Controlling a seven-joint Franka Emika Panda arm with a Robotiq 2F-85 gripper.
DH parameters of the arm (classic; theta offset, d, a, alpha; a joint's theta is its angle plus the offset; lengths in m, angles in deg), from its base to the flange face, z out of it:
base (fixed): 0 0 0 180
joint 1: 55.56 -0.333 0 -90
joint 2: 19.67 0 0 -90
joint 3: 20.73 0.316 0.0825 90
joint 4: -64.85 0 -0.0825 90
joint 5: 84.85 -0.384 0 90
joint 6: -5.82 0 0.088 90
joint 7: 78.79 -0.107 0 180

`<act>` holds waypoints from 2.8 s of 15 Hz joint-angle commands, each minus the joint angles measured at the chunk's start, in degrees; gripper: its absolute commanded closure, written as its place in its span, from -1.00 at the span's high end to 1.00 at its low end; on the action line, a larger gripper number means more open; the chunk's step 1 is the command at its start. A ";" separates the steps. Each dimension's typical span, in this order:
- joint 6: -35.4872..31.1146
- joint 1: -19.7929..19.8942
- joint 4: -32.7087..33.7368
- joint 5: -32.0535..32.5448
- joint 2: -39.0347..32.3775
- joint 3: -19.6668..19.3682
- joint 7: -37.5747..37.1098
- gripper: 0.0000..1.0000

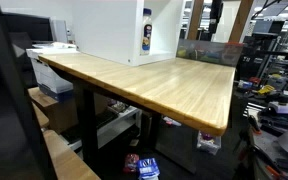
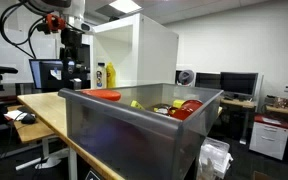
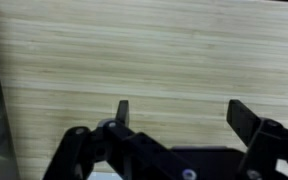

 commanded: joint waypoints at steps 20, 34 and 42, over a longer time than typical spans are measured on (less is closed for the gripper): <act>-3.12 -0.51 3.16 -1.46 -1.51 0.50 -1.54 1.00; 4.05 -0.78 25.32 -0.44 -8.15 4.14 -8.98 1.00; 0.48 -0.89 30.80 1.34 -6.89 5.07 -9.18 1.00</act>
